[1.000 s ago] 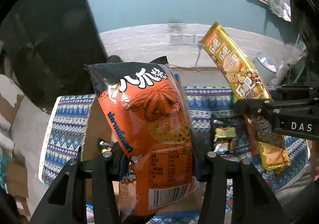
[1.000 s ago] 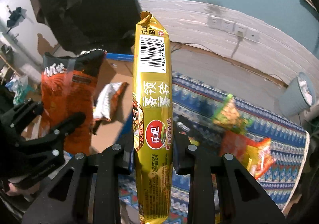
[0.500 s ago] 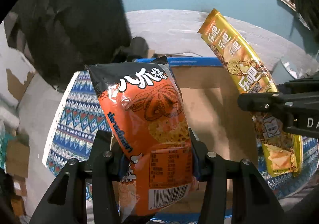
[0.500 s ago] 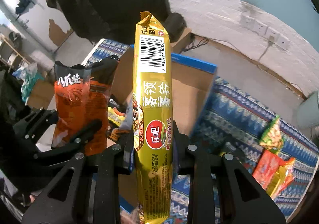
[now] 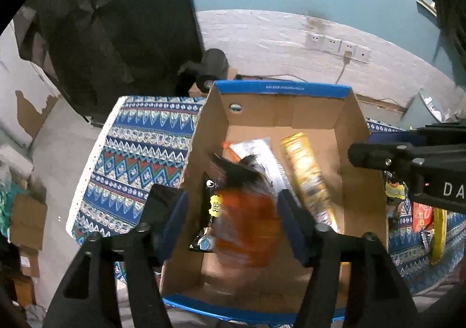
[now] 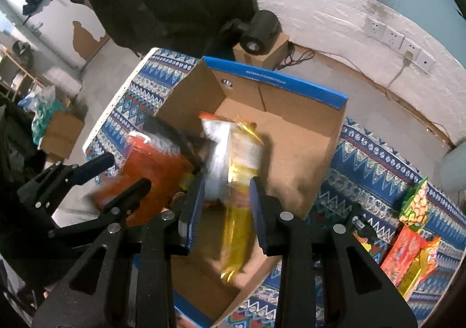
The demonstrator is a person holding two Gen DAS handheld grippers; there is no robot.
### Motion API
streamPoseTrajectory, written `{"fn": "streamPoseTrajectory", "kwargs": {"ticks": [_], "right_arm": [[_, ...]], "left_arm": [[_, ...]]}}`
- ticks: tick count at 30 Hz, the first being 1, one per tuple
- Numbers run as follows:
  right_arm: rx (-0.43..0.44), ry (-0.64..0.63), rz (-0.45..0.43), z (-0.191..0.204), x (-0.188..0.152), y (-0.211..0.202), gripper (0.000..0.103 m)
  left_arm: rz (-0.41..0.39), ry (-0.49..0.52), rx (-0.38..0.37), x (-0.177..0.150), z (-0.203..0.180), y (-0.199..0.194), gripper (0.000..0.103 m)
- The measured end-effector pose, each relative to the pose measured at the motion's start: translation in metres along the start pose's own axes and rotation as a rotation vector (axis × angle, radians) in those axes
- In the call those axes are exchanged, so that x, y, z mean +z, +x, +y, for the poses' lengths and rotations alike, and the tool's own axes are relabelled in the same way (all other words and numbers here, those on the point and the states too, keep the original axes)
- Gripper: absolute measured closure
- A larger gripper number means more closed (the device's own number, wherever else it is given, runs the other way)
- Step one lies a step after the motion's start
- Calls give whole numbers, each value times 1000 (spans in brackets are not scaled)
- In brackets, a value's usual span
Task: Organize snacks
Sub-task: 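Move both open tools back over the remaining snack pile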
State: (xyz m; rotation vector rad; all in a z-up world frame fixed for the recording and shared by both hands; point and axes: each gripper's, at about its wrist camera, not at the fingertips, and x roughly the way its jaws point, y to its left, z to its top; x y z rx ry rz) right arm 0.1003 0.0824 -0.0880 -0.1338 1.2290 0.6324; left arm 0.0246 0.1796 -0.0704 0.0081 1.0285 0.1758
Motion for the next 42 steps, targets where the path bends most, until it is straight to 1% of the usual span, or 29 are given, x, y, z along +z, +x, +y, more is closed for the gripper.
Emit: {"fn": "streamPoseTrajectory", "kwargs": {"ticks": [2, 4, 7, 9, 14, 18, 23, 31, 35, 42], "right_arm": [[-14, -4, -3, -2, -3, -4, 67], [-27, -5, -9, -3, -5, -9, 54], [-54, -13, -17, -8, -13, -17, 42], [-67, -17, -19, -14, -18, -21, 38], [-91, 7, -30, -33, -34, -36, 36], [-114, 40, -39, -54, -47, -48, 30], [-148, 79, -41, -85, -71, -62, 30], [-161, 151, -48, -126, -103, -77, 30], [-177, 176, -54, -145, -117, -84, 30], [-202, 224, -59, -180, -141, -93, 30]], "left_arm": [[-22, 11, -5, 1, -4, -6, 29], [-35, 28, -4, 1, -8, -10, 28], [-49, 53, -10, 0, -16, -15, 26], [-52, 72, -18, 0, -24, -18, 26], [-60, 115, -43, 0, -48, -27, 22], [-55, 139, -72, 0, -66, -30, 22], [-23, 165, -109, -4, -91, -29, 22], [43, 187, -175, -6, -132, -21, 22], [65, 208, -185, -8, -154, -17, 22], [89, 256, -180, -10, -190, -10, 22]]}}
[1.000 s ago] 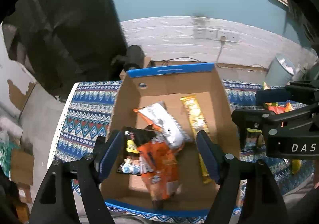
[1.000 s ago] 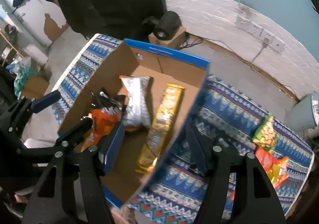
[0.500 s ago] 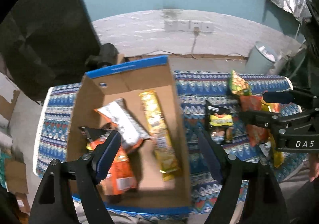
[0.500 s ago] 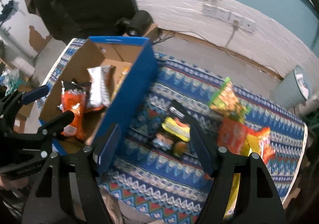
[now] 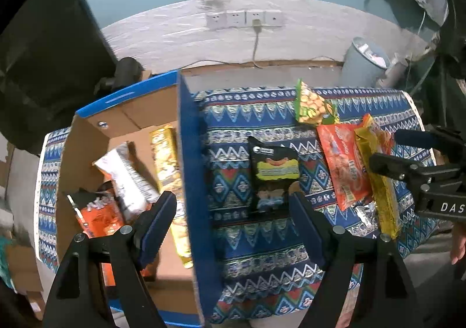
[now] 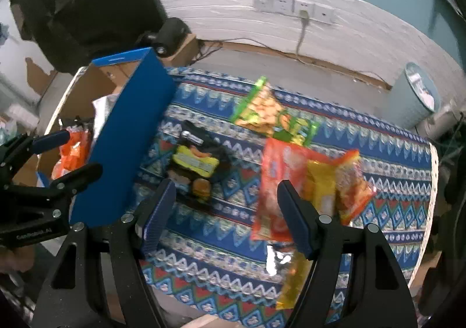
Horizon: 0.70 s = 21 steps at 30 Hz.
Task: Organize snacks
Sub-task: 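Move both open tools back over the remaining snack pile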
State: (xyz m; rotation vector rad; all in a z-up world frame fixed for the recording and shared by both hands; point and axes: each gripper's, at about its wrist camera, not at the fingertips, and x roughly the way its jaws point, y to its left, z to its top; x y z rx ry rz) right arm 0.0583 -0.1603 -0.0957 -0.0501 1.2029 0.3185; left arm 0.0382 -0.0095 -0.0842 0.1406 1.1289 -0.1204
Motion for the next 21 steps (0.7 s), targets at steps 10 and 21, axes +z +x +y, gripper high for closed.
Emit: {"fn": "streamPoseTrajectory", "kwargs": {"ticks": [10, 21], "right_arm": [[-64, 108, 37, -67, -25, 15, 28], [-77, 134, 100, -91, -50, 38, 28]], "left_arm": [[47, 45, 9, 10, -35, 32, 22], [146, -59, -62, 12, -34, 64, 22]]}}
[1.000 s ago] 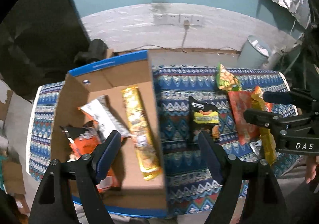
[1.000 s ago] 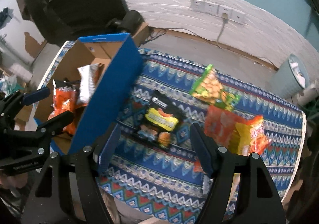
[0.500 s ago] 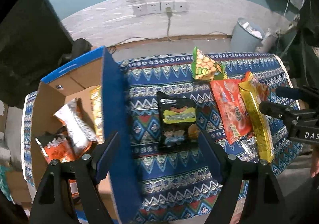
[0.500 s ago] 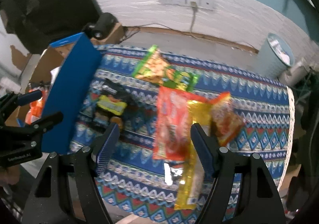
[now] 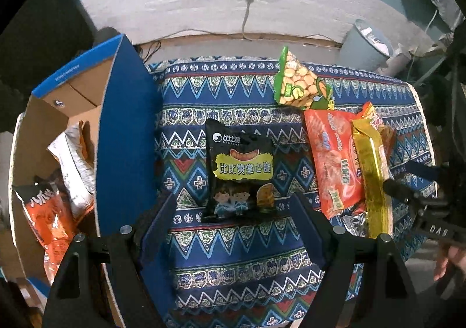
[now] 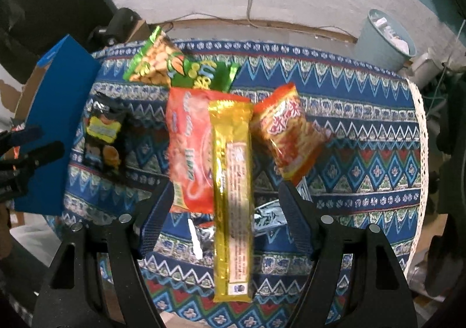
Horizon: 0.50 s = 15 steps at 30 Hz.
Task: Organize snacks
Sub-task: 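Move both open tools back over the remaining snack pile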
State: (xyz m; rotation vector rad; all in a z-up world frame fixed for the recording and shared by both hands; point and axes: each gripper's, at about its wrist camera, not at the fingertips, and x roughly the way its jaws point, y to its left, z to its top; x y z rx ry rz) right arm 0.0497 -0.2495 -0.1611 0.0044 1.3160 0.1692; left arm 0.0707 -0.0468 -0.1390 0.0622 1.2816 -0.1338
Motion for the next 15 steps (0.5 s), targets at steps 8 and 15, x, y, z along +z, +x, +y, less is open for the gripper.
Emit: {"fn": "streamPoseTrajectory", "kwargs": {"ticks": [8, 15], "right_arm": [[10, 20, 49, -4, -11, 29, 28], [7, -4, 80, -4, -15, 49, 48]], "left_arm": [[26, -15, 15, 6, -5, 21, 22], [42, -31, 45, 15, -9, 41, 22]]}}
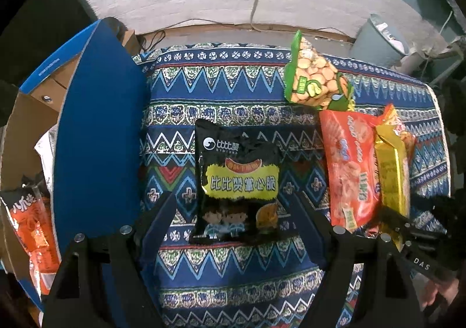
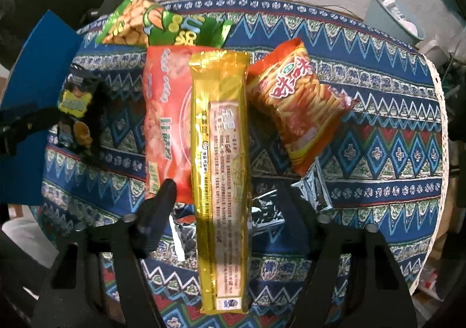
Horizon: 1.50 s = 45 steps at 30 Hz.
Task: Organize snacks
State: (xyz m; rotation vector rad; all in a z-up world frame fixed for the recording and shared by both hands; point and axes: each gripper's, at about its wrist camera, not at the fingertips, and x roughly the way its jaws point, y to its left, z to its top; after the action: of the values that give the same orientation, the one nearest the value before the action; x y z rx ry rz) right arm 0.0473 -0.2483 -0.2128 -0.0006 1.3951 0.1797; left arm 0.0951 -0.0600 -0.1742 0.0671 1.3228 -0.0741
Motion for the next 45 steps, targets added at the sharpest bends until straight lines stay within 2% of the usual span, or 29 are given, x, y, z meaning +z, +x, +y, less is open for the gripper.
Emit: {"fn": "streamPoseTrajectory", "kwargs": {"ticks": [1, 2, 13, 16, 20, 25, 27, 28, 31, 37, 45], "right_arm": [[6, -4, 6, 0, -1, 2, 64], [10, -7, 11, 3, 0, 3, 71], [-7, 6, -57, 3, 19, -6, 71], [-6, 12, -66, 3, 30, 0, 71], [13, 16, -62, 6, 34, 10, 66], [39, 42, -55, 3, 31, 16, 66], [45, 46, -56, 0, 29, 16, 66], [47, 44, -52, 0, 29, 17, 66], [30, 21, -57, 1, 27, 14, 70], [16, -2, -71, 7, 24, 0, 71], [22, -19, -101, 15, 21, -20, 72]], "left_arm": [[4, -4, 1, 1, 0, 3, 22], [8, -8, 1, 3, 0, 6, 22], [45, -40, 10, 14, 1, 33, 22], [68, -31, 26, 14, 0, 44, 17], [102, -38, 32, 12, 3, 59, 16], [67, 18, 35, 8, -6, 59, 16], [49, 35, 47, 6, -13, 58, 24], [32, 45, 58, 5, -14, 56, 35], [7, 75, 46, 2, -18, 52, 42], [-36, 123, 68, -6, -28, 34, 42], [-103, 171, 62, -25, -47, -13, 42]]}}
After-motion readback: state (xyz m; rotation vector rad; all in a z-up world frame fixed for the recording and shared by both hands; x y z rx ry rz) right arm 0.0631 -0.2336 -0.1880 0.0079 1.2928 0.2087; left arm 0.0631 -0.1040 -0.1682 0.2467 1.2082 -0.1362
